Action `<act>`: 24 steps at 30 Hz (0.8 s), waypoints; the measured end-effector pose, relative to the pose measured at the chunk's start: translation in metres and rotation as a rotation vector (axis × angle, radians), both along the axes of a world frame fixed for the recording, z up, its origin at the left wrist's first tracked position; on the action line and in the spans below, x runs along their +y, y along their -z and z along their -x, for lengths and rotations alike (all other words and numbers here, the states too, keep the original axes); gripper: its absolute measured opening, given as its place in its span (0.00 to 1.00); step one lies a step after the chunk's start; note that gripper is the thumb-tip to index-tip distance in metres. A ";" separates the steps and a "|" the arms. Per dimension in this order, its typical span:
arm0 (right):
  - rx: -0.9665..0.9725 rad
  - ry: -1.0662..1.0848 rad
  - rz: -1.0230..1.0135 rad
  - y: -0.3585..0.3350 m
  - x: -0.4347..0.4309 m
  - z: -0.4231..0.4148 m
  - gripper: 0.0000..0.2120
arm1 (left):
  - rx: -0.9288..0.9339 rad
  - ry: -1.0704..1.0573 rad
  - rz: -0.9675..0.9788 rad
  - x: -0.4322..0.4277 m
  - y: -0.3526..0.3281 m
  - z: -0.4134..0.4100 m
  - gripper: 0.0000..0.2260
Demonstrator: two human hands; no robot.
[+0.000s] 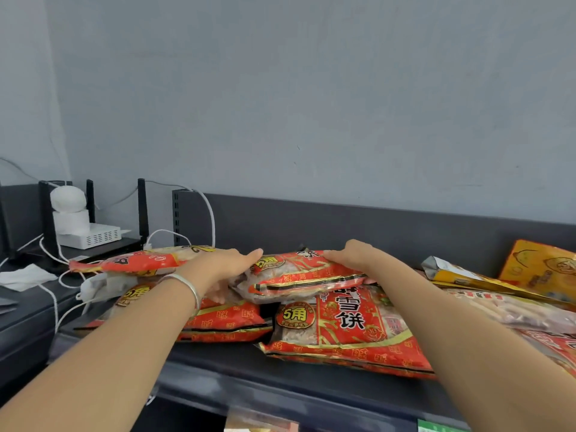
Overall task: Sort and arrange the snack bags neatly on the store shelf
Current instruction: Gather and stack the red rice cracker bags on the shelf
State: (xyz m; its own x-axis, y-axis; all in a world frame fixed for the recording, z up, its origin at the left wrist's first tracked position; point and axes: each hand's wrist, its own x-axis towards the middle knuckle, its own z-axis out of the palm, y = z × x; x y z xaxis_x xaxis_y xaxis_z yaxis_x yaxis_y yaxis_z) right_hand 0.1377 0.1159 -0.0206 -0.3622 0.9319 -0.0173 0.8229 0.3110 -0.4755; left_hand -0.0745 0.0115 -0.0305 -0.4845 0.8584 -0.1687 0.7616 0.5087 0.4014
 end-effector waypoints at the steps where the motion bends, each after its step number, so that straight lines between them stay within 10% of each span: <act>1: 0.031 -0.007 0.009 0.000 -0.001 -0.003 0.29 | -0.084 -0.027 -0.014 0.000 0.002 0.000 0.38; 6: 0.146 -0.027 0.028 0.003 -0.001 -0.016 0.23 | -0.672 -0.145 -0.245 -0.003 0.013 -0.011 0.32; 24: 1.027 0.070 0.280 -0.003 0.017 -0.026 0.12 | -0.670 0.176 -0.797 0.012 -0.006 -0.024 0.40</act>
State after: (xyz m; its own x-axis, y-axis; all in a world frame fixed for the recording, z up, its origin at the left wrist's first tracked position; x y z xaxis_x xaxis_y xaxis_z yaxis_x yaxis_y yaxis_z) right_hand 0.1639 0.1325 -0.0177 -0.2706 0.9615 0.0490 -0.0011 0.0506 -0.9987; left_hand -0.0508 0.0233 -0.0245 -0.3586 0.8881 0.2875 0.2978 -0.1831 0.9369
